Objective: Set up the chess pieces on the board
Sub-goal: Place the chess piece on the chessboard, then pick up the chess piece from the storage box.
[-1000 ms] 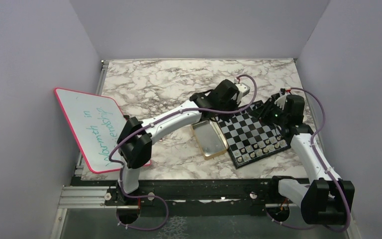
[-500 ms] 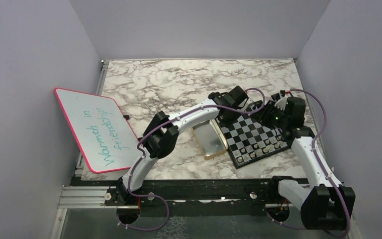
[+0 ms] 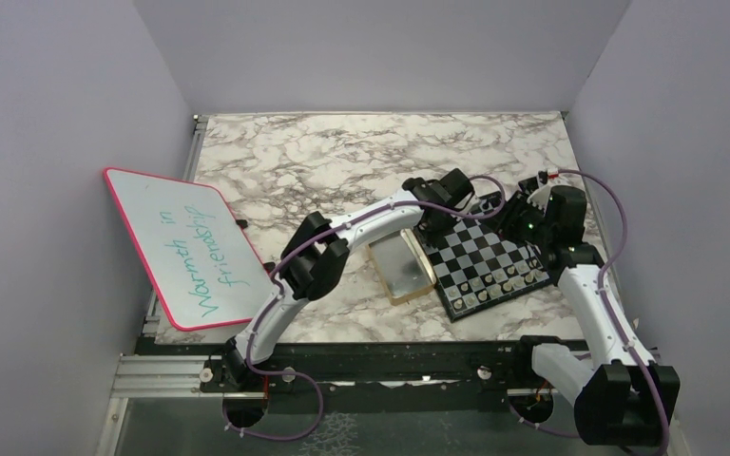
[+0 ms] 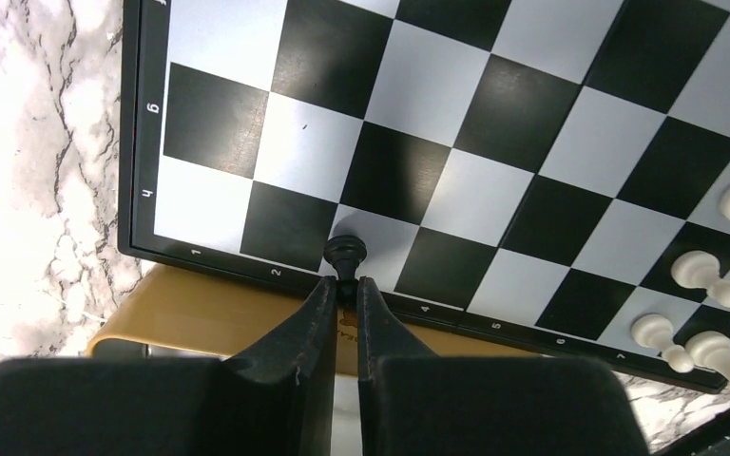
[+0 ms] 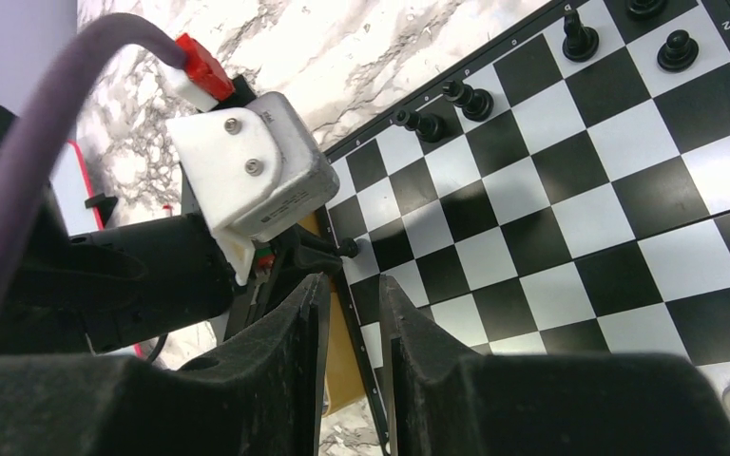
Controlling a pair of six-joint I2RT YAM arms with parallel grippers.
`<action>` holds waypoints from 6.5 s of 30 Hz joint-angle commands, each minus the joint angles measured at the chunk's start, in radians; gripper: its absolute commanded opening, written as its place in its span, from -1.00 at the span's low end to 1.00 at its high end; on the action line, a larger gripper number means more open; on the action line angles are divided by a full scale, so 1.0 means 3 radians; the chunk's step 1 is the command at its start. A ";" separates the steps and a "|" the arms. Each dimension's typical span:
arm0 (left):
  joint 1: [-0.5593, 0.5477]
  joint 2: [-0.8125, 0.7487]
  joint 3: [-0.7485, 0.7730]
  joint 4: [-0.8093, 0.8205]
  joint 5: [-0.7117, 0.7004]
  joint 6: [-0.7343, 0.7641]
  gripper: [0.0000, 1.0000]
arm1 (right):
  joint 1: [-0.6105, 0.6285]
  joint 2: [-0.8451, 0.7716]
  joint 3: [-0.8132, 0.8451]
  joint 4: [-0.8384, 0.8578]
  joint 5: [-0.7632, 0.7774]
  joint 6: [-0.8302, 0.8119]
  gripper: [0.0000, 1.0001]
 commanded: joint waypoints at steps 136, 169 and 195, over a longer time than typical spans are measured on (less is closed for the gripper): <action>0.0961 -0.3914 -0.3600 0.2240 0.0586 -0.0176 0.87 | -0.0741 0.3244 0.1909 -0.0256 0.2081 -0.0251 -0.41; 0.0961 -0.4030 -0.3641 0.2275 0.0557 -0.0167 0.86 | -0.0745 0.2816 0.2090 -0.0539 0.2403 -0.0500 -0.73; 0.0961 -0.4181 -0.3654 0.2286 0.0322 -0.0161 0.85 | -0.0019 0.2219 0.2150 -0.1153 0.2878 -0.0816 -0.75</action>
